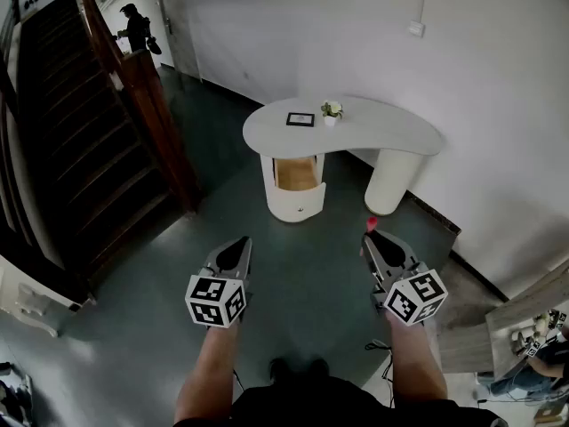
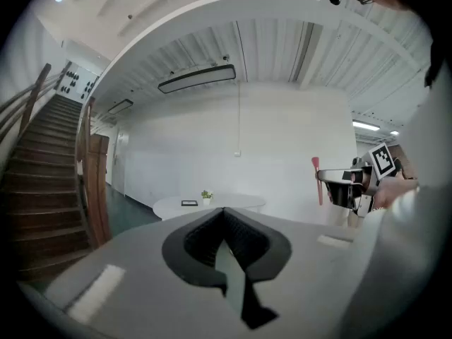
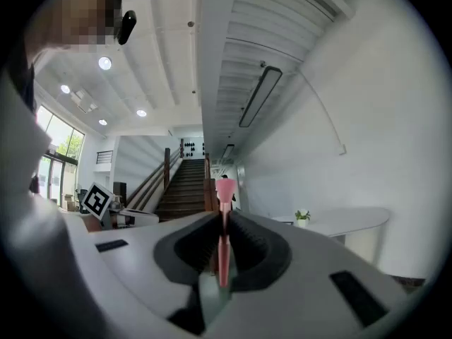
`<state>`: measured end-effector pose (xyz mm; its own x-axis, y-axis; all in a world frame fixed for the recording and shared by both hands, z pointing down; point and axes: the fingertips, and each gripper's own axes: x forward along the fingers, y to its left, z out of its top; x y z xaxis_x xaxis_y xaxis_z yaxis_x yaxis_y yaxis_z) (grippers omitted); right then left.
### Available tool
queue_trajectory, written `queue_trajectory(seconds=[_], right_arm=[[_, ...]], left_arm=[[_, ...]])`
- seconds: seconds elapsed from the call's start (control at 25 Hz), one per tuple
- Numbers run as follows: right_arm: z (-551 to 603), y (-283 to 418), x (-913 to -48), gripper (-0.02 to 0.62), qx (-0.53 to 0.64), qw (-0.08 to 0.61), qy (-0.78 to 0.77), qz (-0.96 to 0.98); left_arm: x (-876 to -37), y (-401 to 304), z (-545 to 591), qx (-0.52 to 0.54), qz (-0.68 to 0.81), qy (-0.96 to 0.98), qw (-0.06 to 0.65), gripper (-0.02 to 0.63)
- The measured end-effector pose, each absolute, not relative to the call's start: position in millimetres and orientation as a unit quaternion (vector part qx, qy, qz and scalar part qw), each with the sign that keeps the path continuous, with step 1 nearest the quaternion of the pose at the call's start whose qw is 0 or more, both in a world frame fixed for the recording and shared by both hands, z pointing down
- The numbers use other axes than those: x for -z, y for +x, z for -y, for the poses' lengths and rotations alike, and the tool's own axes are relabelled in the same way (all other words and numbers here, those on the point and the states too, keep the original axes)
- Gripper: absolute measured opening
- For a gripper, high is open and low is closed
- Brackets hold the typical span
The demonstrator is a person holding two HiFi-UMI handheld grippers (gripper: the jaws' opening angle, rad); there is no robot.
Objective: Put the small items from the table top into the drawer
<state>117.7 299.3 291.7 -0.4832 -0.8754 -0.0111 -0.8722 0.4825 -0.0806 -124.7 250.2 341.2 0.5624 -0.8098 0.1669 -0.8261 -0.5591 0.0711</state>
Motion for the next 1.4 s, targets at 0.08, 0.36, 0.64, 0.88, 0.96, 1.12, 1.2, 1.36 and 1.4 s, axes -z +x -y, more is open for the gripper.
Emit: queue_trajectory(seconds=[0.08, 0.36, 0.64, 0.88, 0.96, 1.12, 1.2, 1.36, 1.4], right_arm=[[-300, 118, -292, 0.052, 0.032, 0.025, -0.508, -0.861], [-301, 125, -292, 0.052, 0.032, 0.03, -0.509, -0.86], [-309, 147, -282, 0.053, 0.049, 0.065, -0.512, -0.855], [-321, 176, -271, 0.054, 0.037, 0.072, -0.505, -0.859], [-324, 184, -273, 0.054, 0.037, 0.071, -0.503, -0.861], [-323, 196, -279, 0.054, 0.042, 0.069, -0.506, -0.859], [-320, 197, -281, 0.054, 0.045, 0.066, -0.504, -0.86], [-304, 199, -283, 0.054, 0.051, 0.061, -0.504, -0.86], [-298, 199, -284, 0.054, 0.052, 0.059, -0.504, -0.86]], left_arm=[[-342, -124, -252, -0.059, 0.463, 0.882, 0.072, 0.011], [-343, -119, -254, -0.065, 0.461, 0.882, 0.071, 0.011], [-338, -101, -260, -0.068, 0.453, 0.886, 0.068, 0.011], [-340, -71, -269, -0.067, 0.455, 0.886, 0.067, 0.011], [-342, -60, -274, -0.066, 0.453, 0.887, 0.065, 0.011], [-343, -52, -275, -0.063, 0.454, 0.886, 0.066, 0.011], [-344, -53, -272, -0.06, 0.457, 0.885, 0.069, 0.011], [-345, -52, -257, -0.059, 0.457, 0.885, 0.071, 0.011], [-346, -51, -251, -0.059, 0.456, 0.885, 0.072, 0.011]])
